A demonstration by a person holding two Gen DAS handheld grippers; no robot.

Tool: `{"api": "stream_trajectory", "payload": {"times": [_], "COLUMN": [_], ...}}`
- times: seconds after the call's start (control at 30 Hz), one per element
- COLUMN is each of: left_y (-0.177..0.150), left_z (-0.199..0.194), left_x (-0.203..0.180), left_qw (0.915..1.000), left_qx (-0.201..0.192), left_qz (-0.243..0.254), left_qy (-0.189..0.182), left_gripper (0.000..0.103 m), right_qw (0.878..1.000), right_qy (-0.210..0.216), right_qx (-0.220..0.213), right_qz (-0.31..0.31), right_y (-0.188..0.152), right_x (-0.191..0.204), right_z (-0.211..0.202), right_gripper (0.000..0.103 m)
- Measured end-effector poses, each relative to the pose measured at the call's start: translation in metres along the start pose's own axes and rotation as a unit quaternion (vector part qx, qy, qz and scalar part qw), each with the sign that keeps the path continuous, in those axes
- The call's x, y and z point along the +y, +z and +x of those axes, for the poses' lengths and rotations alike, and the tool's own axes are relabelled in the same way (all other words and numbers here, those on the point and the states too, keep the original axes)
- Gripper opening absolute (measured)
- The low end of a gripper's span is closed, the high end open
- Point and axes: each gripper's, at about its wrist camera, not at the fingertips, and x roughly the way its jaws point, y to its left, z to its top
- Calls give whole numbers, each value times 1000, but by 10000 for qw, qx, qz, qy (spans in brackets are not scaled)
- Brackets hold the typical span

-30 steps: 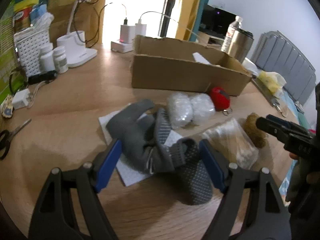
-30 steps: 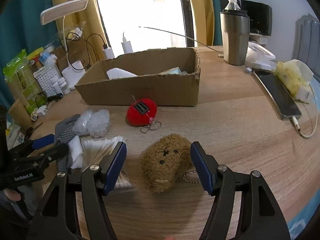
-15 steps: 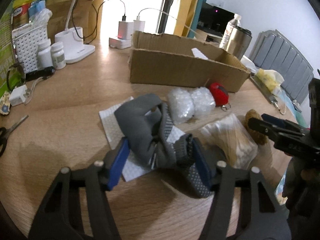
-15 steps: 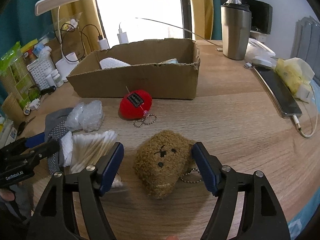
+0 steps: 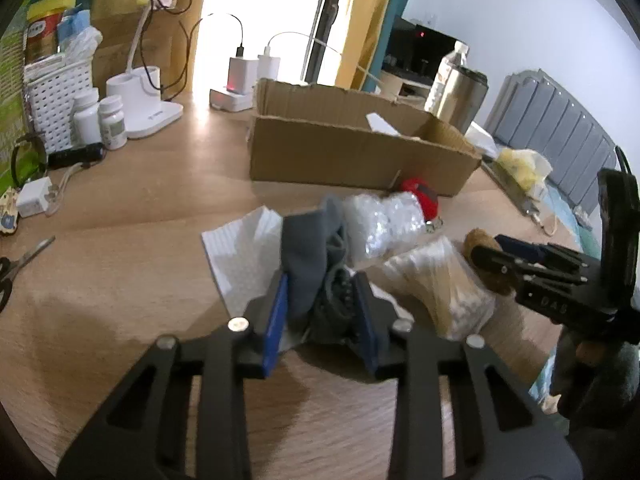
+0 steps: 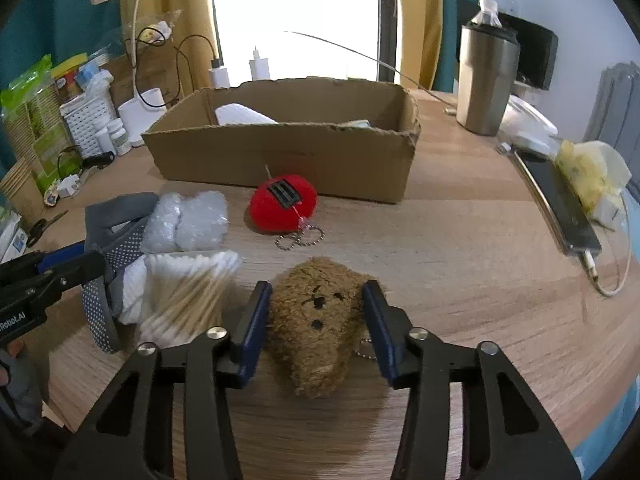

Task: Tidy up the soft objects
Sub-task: 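Grasp the grey glove with the left gripper while the right grasps the brown bear, then carry the glove and bear to the box and release both inside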

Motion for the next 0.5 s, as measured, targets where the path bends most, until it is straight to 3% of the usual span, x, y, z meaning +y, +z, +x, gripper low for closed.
{"api": "stream_trajectory", "payload": {"times": [0.5], "left_y": [12], "left_z": [-31], "left_x": [10], "left_qw": [9984], "left_qx": [-440], "left_qz": [-135], "left_qy": [-329], "left_gripper": [30], "right_qw": [9992], "right_qy": [-24], "right_qx": [-311], "right_qz": [-261], "right_y": [25], "right_x": [19], "right_z": [-25], "right_gripper": [47]}}
